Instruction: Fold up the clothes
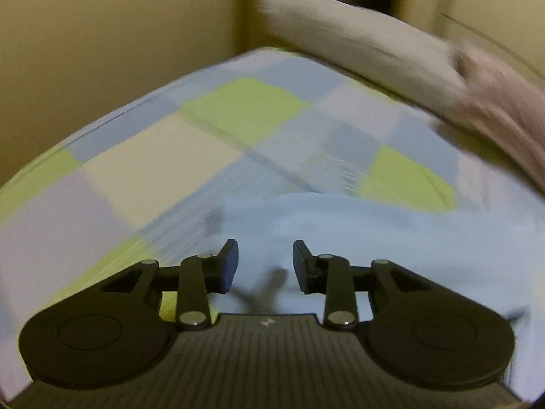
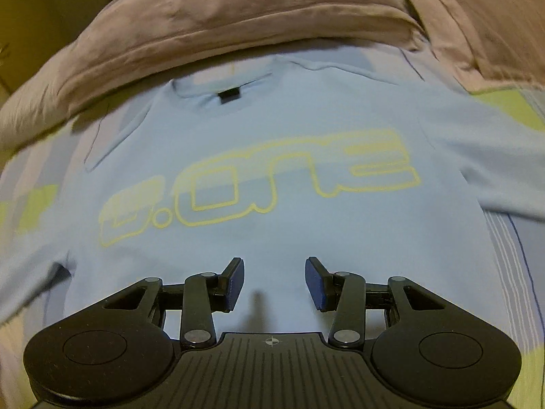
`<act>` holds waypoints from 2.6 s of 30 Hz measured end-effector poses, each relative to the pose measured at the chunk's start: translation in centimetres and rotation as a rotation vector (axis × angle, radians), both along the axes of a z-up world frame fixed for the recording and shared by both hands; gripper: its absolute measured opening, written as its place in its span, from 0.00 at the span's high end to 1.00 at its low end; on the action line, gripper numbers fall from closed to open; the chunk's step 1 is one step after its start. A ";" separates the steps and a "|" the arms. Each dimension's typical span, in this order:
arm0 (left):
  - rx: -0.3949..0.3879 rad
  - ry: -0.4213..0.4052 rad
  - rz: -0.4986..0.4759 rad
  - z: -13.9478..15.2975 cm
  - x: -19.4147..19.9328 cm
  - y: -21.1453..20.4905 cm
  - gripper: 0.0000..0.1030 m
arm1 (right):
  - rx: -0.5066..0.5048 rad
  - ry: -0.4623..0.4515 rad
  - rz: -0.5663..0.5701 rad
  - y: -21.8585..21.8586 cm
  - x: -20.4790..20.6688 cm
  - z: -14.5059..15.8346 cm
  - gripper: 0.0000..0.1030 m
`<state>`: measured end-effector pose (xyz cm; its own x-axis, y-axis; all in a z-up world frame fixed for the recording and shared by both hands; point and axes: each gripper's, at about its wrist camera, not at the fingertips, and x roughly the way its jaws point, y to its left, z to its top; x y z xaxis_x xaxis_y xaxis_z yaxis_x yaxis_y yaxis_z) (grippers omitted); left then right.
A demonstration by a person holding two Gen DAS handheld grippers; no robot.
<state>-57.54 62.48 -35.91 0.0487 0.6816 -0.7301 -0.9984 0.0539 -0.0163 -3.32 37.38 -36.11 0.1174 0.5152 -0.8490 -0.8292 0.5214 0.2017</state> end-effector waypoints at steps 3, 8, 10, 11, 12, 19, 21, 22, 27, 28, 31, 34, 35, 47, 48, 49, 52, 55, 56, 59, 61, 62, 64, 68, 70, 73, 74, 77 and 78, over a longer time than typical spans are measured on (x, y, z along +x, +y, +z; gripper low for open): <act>-0.019 0.117 -0.102 -2.0 2.2 1.2 0.70 | -0.062 -0.073 0.010 0.0 -0.6 -1.1 0.58; -0.074 0.208 0.034 -3.7 2.3 1.6 0.70 | -0.250 -0.161 0.049 -2.3 -1.2 -3.3 0.58; -0.081 0.161 0.019 -1.9 3.7 0.3 0.77 | -0.262 -0.137 0.027 -5.3 -1.0 -3.1 0.58; -0.084 0.137 0.011 -1.0 4.4 -0.3 0.77 | -0.275 -0.115 -0.002 -6.6 -0.7 -2.9 0.58; -0.086 0.094 -0.042 -0.1 5.8 -1.0 0.77 | -0.283 -0.096 -0.031 -7.8 -0.3 -2.7 0.58; -0.213 -0.182 -0.606 0.7 21.8 -5.9 0.77 | -0.123 -0.141 -0.121 -9.4 2.7 -0.3 0.58; -0.232 -0.220 -0.720 -0.3 25.6 -7.8 0.75 | -0.088 -0.166 -0.095 -8.8 3.1 -0.9 0.58; -0.240 -0.200 -0.750 -1.1 27.0 -8.7 0.75 | -0.087 -0.179 -0.078 -8.7 3.2 -1.5 0.58; -0.279 0.004 -0.730 -5.4 27.4 -14.1 0.75 | -0.111 -0.230 0.045 -11.3 1.8 -4.2 0.58; -0.255 0.032 -0.715 -5.4 25.9 -15.5 0.75 | -0.101 -0.238 0.069 -12.5 1.1 -4.4 0.58; -0.239 0.090 -0.645 -5.1 21.6 -19.1 0.76 | -0.089 -0.215 0.110 -16.8 -0.6 -4.5 0.58; -0.274 0.108 -0.521 -3.6 19.7 -21.1 0.68 | -0.080 -0.176 0.123 -20.3 -1.2 -3.8 0.58; -0.285 0.112 -0.475 -3.0 19.3 -21.7 0.73 | -0.085 -0.168 0.132 -21.0 -1.3 -3.5 0.58; -0.303 0.083 -0.453 -3.7 25.4 -28.4 0.70 | -0.107 -0.219 0.227 -21.5 -3.0 -4.0 0.58; -0.348 0.081 -0.431 -3.3 25.0 -28.9 0.71 | -0.122 -0.211 0.232 -22.2 -3.3 -3.9 0.58; -0.374 0.076 -0.401 -2.5 24.4 -29.6 0.71 | -0.154 -0.174 0.228 -22.9 -3.3 -3.6 0.58; -0.365 0.068 -0.349 1.6 22.8 -32.7 0.70 | -0.199 -0.077 0.202 -25.5 -3.4 -2.1 0.58; -0.367 0.066 -0.317 6.2 21.5 -34.8 0.69 | -0.105 -0.040 0.175 -28.6 -3.5 2.2 0.58; -0.355 0.066 -0.312 8.1 20.7 -36.2 0.66 | -0.090 -0.035 0.171 -29.2 -3.5 3.8 0.58; -0.294 0.099 -0.314 12.8 21.6 -38.9 0.63 | -0.058 -0.018 0.170 -30.1 -4.0 8.4 0.58; -0.251 0.119 -0.321 15.8 21.5 -41.6 0.56 | -0.030 -0.007 0.179 -30.6 -4.2 11.5 0.58; -0.231 0.125 -0.326 17.3 21.5 -42.4 0.53 | -0.015 -0.007 0.184 -30.7 -4.4 12.9 0.58; -0.192 0.128 -0.335 19.8 21.8 -43.7 0.53 | 0.014 -0.022 0.192 -31.2 -4.9 15.5 0.57; -0.147 0.121 -0.348 23.1 22.2 -45.5 0.51 | 0.038 -0.072 0.233 -32.4 -6.4 19.3 0.57; -0.129 0.117 -0.353 24.4 22.5 -46.3 0.50 | 0.043 -0.097 0.246 -32.9 -7.1 20.4 0.58; -0.111 0.111 -0.367 25.8 23.0 -47.0 0.48 | 0.048 -0.132 0.229 -34.0 -7.7 21.7 0.57; -0.106 0.109 -0.373 26.2 23.1 -47.2 0.48 | 0.047 -0.140 0.220 -34.3 -7.8 22.1 0.57; -0.084 0.111 -0.396 27.5 23.5 -47.5 0.44 | 0.059 -0.152 0.189 -35.5 -8.1 23.3 0.57; -0.076 0.113 -0.402 27.9 23.6 -47.6 0.44 | 0.064 -0.150 0.177 -35.9 -8.0 23.6 0.57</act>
<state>-33.95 14.84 -7.97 0.2170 0.5687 -0.7934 -0.8938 0.4425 0.0728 -11.29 1.52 -12.52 0.1430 0.5914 -0.7936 -0.9297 0.3553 0.0972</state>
